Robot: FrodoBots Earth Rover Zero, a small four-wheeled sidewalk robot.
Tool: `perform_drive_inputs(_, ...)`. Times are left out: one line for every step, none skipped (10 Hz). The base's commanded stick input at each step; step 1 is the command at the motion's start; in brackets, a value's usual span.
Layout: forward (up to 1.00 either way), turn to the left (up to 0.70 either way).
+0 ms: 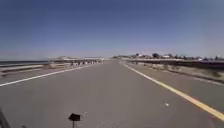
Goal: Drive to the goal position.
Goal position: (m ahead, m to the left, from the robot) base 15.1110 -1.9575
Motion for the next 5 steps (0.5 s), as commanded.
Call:
perform_drive_inputs(1.0, 0.0)
perform_drive_inputs(1.0, 0.0)
perform_drive_inputs(1.0, 0.0)
perform_drive_inputs(1.0, 0.0)
perform_drive_inputs(1.0, 0.0)
